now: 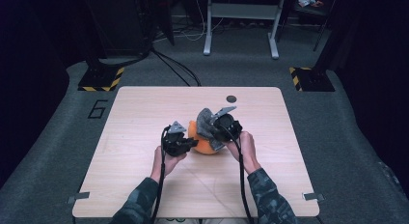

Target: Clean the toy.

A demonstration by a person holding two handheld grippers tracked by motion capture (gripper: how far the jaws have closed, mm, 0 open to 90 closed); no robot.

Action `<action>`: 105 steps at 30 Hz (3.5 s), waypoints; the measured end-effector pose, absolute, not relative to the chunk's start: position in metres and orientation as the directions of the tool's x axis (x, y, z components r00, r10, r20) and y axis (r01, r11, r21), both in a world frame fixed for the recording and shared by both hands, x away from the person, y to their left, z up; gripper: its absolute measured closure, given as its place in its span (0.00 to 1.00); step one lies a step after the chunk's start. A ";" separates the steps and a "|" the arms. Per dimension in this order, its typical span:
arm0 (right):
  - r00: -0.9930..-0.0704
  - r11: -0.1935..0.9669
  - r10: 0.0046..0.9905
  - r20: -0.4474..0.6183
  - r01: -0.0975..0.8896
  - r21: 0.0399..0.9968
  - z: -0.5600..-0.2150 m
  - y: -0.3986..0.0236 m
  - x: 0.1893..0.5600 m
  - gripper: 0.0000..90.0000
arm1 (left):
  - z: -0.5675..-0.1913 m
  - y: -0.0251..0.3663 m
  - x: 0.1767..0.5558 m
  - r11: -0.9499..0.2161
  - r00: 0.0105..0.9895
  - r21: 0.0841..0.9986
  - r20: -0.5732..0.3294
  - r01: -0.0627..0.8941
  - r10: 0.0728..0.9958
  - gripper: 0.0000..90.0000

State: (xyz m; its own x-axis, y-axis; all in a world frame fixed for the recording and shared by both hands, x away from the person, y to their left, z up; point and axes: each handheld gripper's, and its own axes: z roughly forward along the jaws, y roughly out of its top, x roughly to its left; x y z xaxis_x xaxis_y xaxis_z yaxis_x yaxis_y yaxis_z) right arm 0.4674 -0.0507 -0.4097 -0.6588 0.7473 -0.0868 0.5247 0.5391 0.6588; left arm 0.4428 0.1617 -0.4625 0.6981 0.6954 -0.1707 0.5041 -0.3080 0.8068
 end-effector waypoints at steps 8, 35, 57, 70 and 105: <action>-0.618 0.514 0.783 -0.070 0.580 0.632 -0.425 -0.071 0.475 0.80 | -0.463 0.162 0.443 -0.311 0.696 0.806 -0.167 0.504 0.698 0.91; -0.511 0.435 0.859 -0.022 0.706 0.559 -0.469 -0.110 0.489 0.80 | -0.462 0.162 0.441 -0.329 0.696 0.804 -0.141 0.496 0.705 0.91; -0.602 0.501 0.796 -0.064 0.596 0.627 -0.433 -0.070 0.485 0.81 | -0.465 0.167 0.440 -0.345 0.674 0.804 -0.092 0.484 0.733 0.59; -0.582 0.470 0.812 -0.040 0.612 0.636 -0.437 -0.075 0.492 0.81 | -0.474 0.147 0.444 -0.445 0.698 0.796 0.040 0.410 0.715 0.79; -0.607 0.504 0.787 -0.111 0.527 0.684 -0.421 -0.064 0.469 0.80 | -0.456 0.154 0.447 -0.286 0.645 0.792 -0.171 0.539 0.745 0.93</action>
